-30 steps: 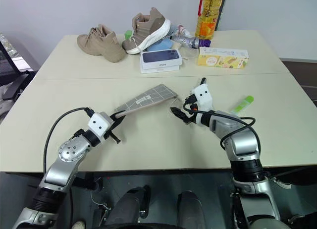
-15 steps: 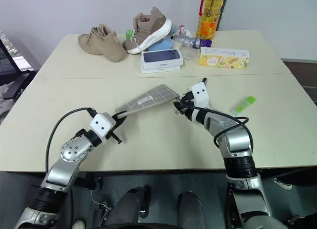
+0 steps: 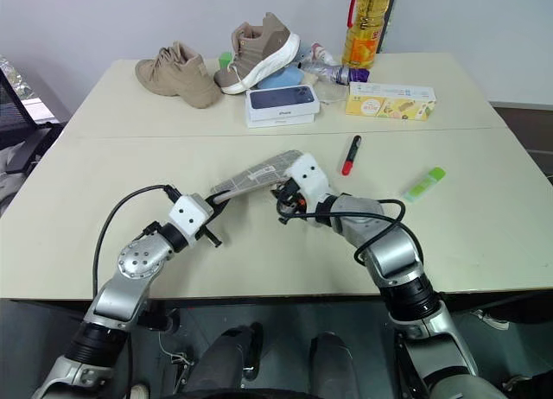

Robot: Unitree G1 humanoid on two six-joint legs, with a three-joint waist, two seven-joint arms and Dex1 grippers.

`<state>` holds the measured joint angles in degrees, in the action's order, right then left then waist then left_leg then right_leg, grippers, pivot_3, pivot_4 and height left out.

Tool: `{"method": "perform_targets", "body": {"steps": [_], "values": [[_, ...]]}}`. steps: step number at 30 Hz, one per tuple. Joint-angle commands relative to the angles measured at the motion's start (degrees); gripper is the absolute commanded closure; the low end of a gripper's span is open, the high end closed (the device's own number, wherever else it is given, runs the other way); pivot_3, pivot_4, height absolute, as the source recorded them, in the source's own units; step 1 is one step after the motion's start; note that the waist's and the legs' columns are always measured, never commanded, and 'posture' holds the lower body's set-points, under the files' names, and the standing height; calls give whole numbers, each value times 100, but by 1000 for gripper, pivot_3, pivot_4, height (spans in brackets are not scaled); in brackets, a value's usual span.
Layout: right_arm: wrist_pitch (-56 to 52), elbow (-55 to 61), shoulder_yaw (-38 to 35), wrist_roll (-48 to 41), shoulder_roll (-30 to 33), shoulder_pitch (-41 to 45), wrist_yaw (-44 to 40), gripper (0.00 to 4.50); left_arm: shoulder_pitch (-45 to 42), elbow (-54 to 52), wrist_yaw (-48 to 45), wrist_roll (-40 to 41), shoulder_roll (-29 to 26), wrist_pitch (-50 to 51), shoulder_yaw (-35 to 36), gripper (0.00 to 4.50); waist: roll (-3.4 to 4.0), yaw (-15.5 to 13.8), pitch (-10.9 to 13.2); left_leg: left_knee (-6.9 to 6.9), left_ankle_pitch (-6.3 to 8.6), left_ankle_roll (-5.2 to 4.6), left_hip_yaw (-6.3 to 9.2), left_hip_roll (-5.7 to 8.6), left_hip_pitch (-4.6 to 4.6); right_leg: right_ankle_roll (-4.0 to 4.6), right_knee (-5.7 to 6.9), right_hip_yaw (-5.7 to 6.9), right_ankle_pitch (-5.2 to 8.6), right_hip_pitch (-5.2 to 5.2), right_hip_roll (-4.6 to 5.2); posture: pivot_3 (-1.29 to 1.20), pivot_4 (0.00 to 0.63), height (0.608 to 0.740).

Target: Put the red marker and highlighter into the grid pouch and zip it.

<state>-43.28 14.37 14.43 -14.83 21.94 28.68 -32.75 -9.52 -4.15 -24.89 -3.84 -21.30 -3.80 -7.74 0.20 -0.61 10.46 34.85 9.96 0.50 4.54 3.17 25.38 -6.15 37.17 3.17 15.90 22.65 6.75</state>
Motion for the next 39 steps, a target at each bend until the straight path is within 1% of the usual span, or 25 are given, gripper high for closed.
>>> {"method": "perform_targets", "body": {"steps": [1, 6, 10, 11, 14, 16, 17, 19, 20, 22, 25, 30, 33, 34, 36, 39], "values": [[32, 516, 376, -15, -41, 279, -271, 4419, -121, -189, 103, -147, 170, 65, -167, 4500, -1, -1, 0, 0, 0, 0, 1, 0, 0, 0, 0, 0, 0, 0, 0, 0, 150, 738], [41, 717, 716, -16, -115, 390, -460, 4419, -185, -205, 169, -252, 405, 174, -309, 4500, -1, -10, 0, 3, 0, 0, 3, 0, 0, 0, 0, 1, 0, -2, 0, 0, 150, 738], [-35, 798, 728, -49, -158, 402, -473, 4419, -202, -210, 300, -344, 504, 232, -296, 4500, -1, -6, 0, 4, 0, 0, 2, 1, 0, -1, 1, 1, 0, -2, -1, 0, 150, 738], [-44, 796, 665, -87, -97, 382, -525, 4158, -206, -199, 371, -382, 518, 250, -254, 4500, -1, -6, 0, 4, 0, 0, 3, 1, 0, -1, 2, 1, 0, -1, -1, 0, 150, 738], [-89, 787, 354, -194, 213, 326, -710, 3003, -224, -148, 623, -511, 514, 301, -90, 4500, -2, -7, 0, 4, 0, 0, 3, 1, 0, -1, 2, 1, 0, -2, -1, 0, 150, 738], [-137, 631, 33, -152, 453, 299, -657, 1887, -253, -84, 859, -618, 480, 334, 69, 4500, -3, -14, 1, 5, 0, 0, 3, 1, 0, -1, 1, 1, 0, -3, -1, 0, 150, 738], [-160, 483, -118, -102, 558, 295, -576, 1451, -264, -66, 983, -672, 461, 355, 146, 4500, -4, -15, 1, 9, 0, 0, 5, 1, 0, -1, 0, 4, 0, -6, -1, 0, 150, 738], [-131, 100, -337, 53, 748, 305, -414, 285, -287, -27, 1169, -744, 436, 384, 270, 4500, -5, -15, 0, 14, 0, 1, 4, 2, -1, -2, 0, 3, -1, -9, -1, 0, 150, 738], [-46, -257, -504, 187, 782, 359, -199, 26, -294, 1, 1241, -762, 428, 391, 325, 4500, -5, -14, 0, 15, 1, 1, 4, 2, -1, -2, 0, 3, -1, -10, -1, 0, 150, 738], [1, -964, -867, 386, 663, 550, 357, 26, -287, 28, 1303, -767, 414, 385, 366, 4500, -5, -14, 0, 14, 1, 1, 4, 2, -1, -1, 1, 3, -1, -9, -1, 0, 150, 738], [141, -1994, -1361, 627, 276, 924, 1311, 26, -265, 72, 1271, -744, 415, 317, 298, 4500, -5, 3, 0, 13, 0, 1, 0, 3, 0, -2, 4, 1, -2, -4, -1, 0, 150, 738], [792, -3200, -1556, 1038, -101, 1292, 2162, 26, -234, 128, 1280, -791, 492, 248, 111, 4500, -5, 3, 0, 5, -2, 3, -2, 3, 0, -1, 9, 0, -2, 0, -3, 0, 150, 738], [995, -3938, -1829, 1012, -321, 1565, 2605, 26, -197, 113, 1300, -791, 551, 241, 65, 4500, -4, 3, 0, 4, -3, 3, -6, 5, 0, -1, 9, -1, -2, -1, -3, 0, 150, 738], [1055, -4175, -1931, 993, -383, 1659, 2752, 264, -182, 104, 1307, -797, 573, 238, 50, 4500, -4, 2, 1, 4, -3, 3, -6, 5, 0, -2, 9, -1, -2, -2, -3, 0, 150, 738], [1158, -4455, -2042, 970, -451, 1773, 2874, 877, -160, 86, 1317, -809, 601, 235, 26, 4500, -4, 3, 1, 7, -4, 3, -7, 5, 0, -2, 9, -2, -2, -3, -3, 0, 150, 738], [1229, -4588, -2129, 937, -512, 1838, 2913, 2362, -129, 54, 1320, -814, 621, 242, 13, 4500, -4, 15, 1, 9, -4, 3, -6, 5, -1, -2, 12, -2, -2, -4, -4, 0, 150, 738]]}}
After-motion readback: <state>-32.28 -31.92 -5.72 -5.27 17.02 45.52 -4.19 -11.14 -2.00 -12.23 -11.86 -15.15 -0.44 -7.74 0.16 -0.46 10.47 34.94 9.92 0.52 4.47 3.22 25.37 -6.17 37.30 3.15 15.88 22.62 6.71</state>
